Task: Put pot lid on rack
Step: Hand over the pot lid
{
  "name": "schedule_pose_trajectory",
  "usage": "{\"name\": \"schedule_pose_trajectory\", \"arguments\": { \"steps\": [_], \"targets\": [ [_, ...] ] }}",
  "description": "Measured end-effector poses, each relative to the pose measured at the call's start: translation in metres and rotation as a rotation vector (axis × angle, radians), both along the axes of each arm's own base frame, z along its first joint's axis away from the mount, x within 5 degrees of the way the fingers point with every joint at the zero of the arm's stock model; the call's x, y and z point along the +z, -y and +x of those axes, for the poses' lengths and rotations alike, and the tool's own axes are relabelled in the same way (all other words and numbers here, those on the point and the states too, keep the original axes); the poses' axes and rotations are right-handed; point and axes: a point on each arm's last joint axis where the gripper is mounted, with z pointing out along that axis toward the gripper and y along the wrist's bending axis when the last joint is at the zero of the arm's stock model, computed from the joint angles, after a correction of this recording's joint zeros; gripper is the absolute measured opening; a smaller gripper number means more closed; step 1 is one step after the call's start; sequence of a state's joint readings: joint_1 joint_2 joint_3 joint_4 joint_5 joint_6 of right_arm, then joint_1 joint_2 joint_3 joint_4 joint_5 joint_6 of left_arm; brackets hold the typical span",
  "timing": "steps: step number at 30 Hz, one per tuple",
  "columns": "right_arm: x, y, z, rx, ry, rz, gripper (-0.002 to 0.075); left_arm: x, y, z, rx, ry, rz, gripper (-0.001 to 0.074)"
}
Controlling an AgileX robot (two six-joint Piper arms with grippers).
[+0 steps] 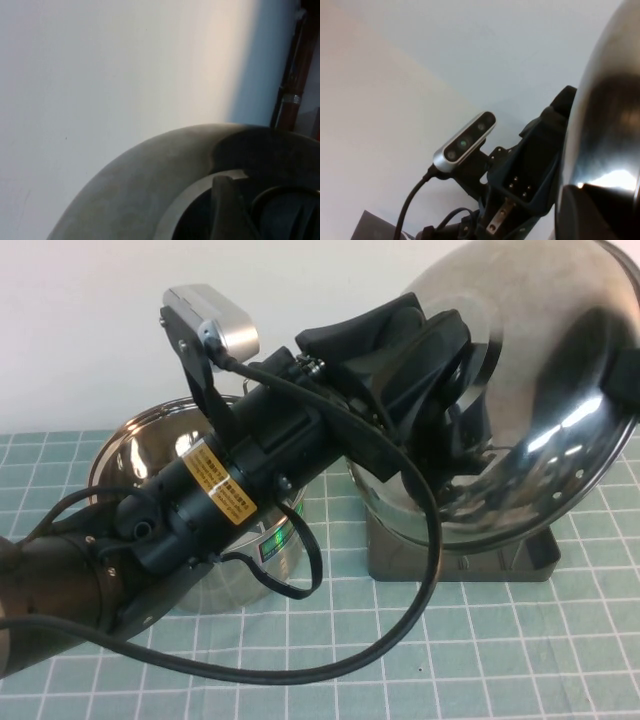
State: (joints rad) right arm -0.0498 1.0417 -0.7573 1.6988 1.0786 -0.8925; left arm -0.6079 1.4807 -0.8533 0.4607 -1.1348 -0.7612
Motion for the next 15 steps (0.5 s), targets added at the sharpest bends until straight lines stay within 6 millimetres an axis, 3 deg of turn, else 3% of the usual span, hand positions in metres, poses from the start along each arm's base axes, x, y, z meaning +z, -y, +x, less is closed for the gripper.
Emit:
{"name": "schedule_pose_trajectory", "arguments": {
  "steps": [9,15],
  "targets": [
    [0.0008,-0.001,-0.002,0.023,0.039,-0.012,0.0113,0.0007,-0.0001,-0.0005,-0.004,0.005,-0.007,0.0316],
    [0.0033,-0.0024,-0.0043,0.055,0.074,-0.05,0.0031,-0.0042,0.0008,0.0023,0.023,-0.024,0.05,0.0483]
  ]
}}
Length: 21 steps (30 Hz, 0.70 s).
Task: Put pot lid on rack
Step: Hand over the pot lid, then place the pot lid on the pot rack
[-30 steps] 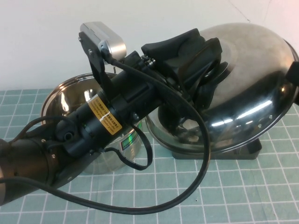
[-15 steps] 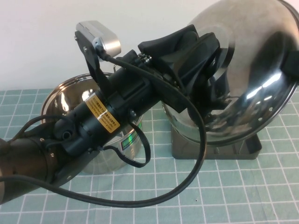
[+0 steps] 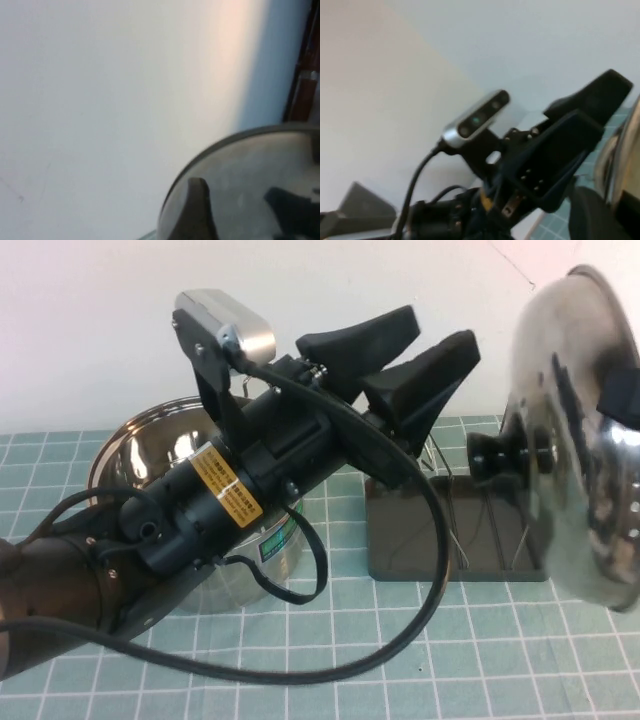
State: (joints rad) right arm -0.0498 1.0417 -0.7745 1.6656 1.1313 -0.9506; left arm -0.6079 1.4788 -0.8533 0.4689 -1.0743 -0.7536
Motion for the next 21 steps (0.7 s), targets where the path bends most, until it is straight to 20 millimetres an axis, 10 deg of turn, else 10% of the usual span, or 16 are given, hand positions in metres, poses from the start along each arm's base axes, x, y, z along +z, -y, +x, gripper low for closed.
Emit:
{"name": "schedule_pose_trajectory", "arguments": {
  "steps": [9,15,21],
  "targets": [
    [0.005,0.002,0.004,-0.043,0.04,-0.03,0.002,-0.012,-0.018,0.023,0.159,-0.092,0.112,0.0503],
    [0.004,0.007,0.018,-0.161,0.025,-0.053,0.002,-0.002,-0.048,0.032,0.223,-0.109,0.09,0.012],
    [0.009,0.008,0.05,-0.163,0.01,-0.057,0.002,0.007,-0.065,0.03,0.23,-0.076,0.147,0.0012]
  ]
}}
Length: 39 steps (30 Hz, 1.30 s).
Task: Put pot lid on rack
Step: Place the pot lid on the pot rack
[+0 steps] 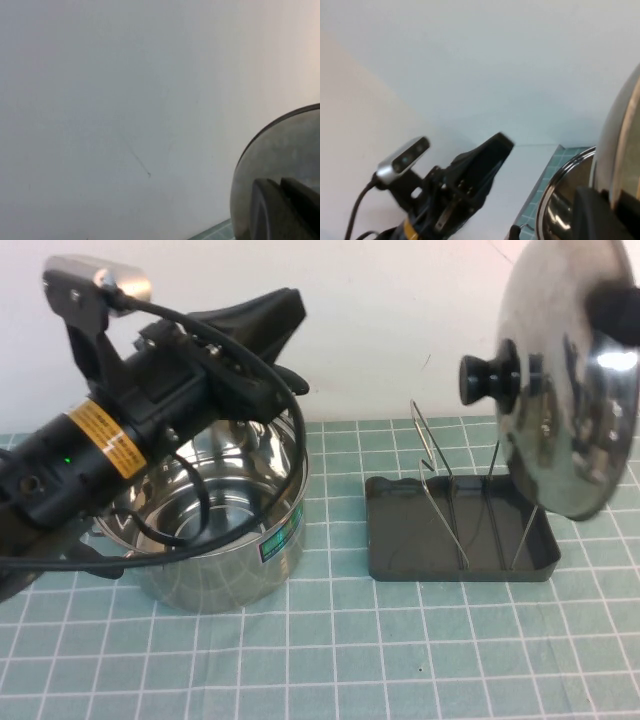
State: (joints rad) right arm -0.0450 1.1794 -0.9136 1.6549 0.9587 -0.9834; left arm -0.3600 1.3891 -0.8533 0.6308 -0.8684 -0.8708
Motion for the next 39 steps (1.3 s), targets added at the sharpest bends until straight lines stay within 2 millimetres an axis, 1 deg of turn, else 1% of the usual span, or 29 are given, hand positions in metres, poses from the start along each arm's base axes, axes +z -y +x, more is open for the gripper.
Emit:
{"name": "schedule_pose_trajectory", "arguments": {
  "steps": [2,8,11,13,15,19,22,26,27,28,33,34,36,39],
  "targets": [
    [-0.002,-0.003,0.017,0.016,-0.02,0.001,0.002,0.0,-0.003,0.0,0.023,-0.012,0.028,0.0006],
    [-0.026,-0.018,0.07,0.043,-0.06,-0.043,0.002,-0.01,-0.008,0.005,0.101,-0.099,0.133,0.0002],
    [-0.047,-0.022,0.096,0.054,-0.099,-0.059,0.0019,-0.016,-0.011,0.008,0.153,-0.158,0.173,0.0002],
    [-0.064,-0.023,0.11,0.058,-0.131,-0.07,0.0019,-0.019,-0.015,0.009,0.194,-0.198,0.198,0.0002],
    [-0.08,-0.025,0.118,0.068,-0.15,-0.086,0.0019,-0.02,-0.02,0.008,0.24,-0.227,0.239,0.0001],
    [-0.1,-0.026,0.126,0.095,-0.143,-0.119,0.0019,-0.019,-0.029,0.004,0.323,-0.23,0.359,0.0001],
    [-0.106,-0.028,0.128,0.115,-0.106,-0.152,0.0019,-0.019,-0.035,0.001,0.371,-0.23,0.446,0.0001],
    [-0.109,-0.027,0.13,0.118,-0.077,-0.197,0.0034,-0.017,-0.043,-0.003,0.421,-0.248,0.515,0.0001],
    [-0.109,-0.027,0.13,0.114,-0.074,-0.203,0.0058,-0.017,-0.045,-0.005,0.436,-0.259,0.533,0.0001],
    [-0.108,-0.027,0.131,0.11,-0.07,-0.207,0.0098,-0.017,-0.047,-0.006,0.452,-0.27,0.55,0.0001],
    [-0.109,-0.027,0.131,0.109,-0.065,-0.215,0.0388,-0.017,-0.061,-0.015,0.537,-0.318,0.674,0.0001],
    [-0.109,-0.027,0.131,0.109,-0.064,-0.216,0.0426,-0.017,-0.064,-0.017,0.554,-0.323,0.702,0.0001],
    [-0.109,-0.024,0.131,0.103,-0.063,-0.217,0.0487,-0.017,-0.072,-0.021,0.609,-0.335,0.794,0.0001],
    [-0.104,-0.012,0.134,0.09,-0.047,-0.222,0.0518,-0.015,-0.09,-0.029,0.726,-0.366,0.939,0.0001]
  ]
}}
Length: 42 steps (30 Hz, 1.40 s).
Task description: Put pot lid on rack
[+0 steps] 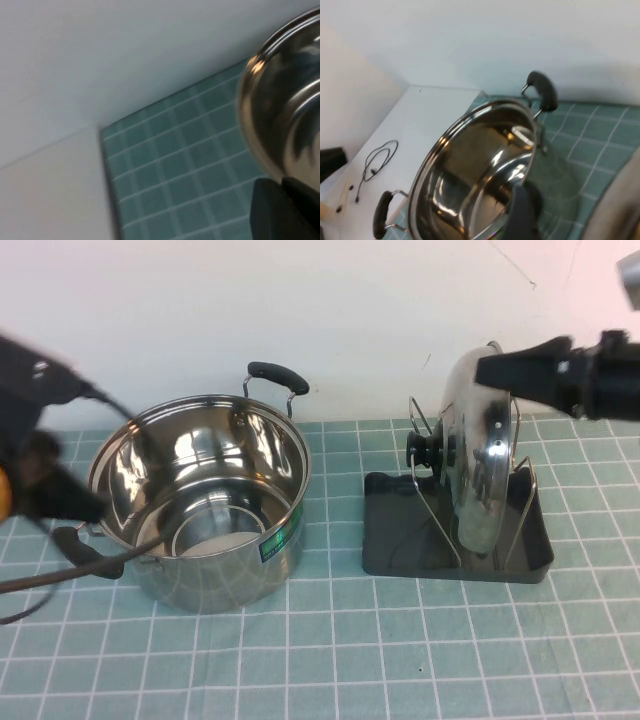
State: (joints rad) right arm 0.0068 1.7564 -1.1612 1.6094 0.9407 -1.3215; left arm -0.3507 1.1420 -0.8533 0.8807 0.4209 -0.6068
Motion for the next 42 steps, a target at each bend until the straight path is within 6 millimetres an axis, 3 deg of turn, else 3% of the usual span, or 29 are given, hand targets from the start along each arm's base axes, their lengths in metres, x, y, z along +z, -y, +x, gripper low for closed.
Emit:
{"name": "schedule_pose_trajectory", "arguments": {
  "steps": [4,6,8,10,12,15,21,26,31,35,42],
  "targets": [
    [0.025,0.023,0.001,-0.02,0.083,0.0,0.0526,0.009,-0.026,-0.019,0.188,-0.038,0.13,0.0],
    [0.043,0.032,-0.002,-0.011,0.137,0.006,0.0517,0.015,-0.035,-0.031,0.261,-0.042,0.116,0.0],
    [0.065,0.039,-0.009,0.014,0.2,-0.013,0.0446,0.022,-0.039,-0.046,0.291,-0.034,0.042,0.0],
    [0.081,0.041,-0.02,0.067,0.241,-0.083,0.0311,0.028,-0.041,-0.06,0.294,-0.027,-0.045,0.0],
    [0.097,0.041,-0.035,0.128,0.27,-0.189,0.0154,0.036,-0.042,-0.08,0.264,-0.015,-0.157,-0.0001],
    [0.108,0.044,-0.062,0.199,0.245,-0.405,0.0045,0.046,-0.044,-0.106,0.206,0.01,-0.277,-0.0001],
    [0.128,0.049,-0.123,0.152,0.239,-0.973,0.0009,0.056,-0.04,-0.149,0.048,0.021,-0.469,-0.0001],
    [0.145,0.049,-0.176,0.038,0.357,-1.113,0.0006,0.053,-0.037,-0.17,-0.083,0.079,-0.53,-0.0001],
    [0.127,0.057,-0.227,-0.072,0.452,-1.181,0.0006,0.022,-0.042,-0.191,-0.149,0.217,-0.565,-0.0001],
    [0.085,0.059,-0.264,-0.112,0.474,-1.179,0.0006,-0.015,-0.046,-0.203,-0.172,0.271,-0.578,-0.0001],
    [0.007,0.057,-0.302,-0.185,0.508,-1.087,0.0006,-0.076,-0.045,-0.204,-0.169,0.231,-0.569,-0.0001]
  ]
}}
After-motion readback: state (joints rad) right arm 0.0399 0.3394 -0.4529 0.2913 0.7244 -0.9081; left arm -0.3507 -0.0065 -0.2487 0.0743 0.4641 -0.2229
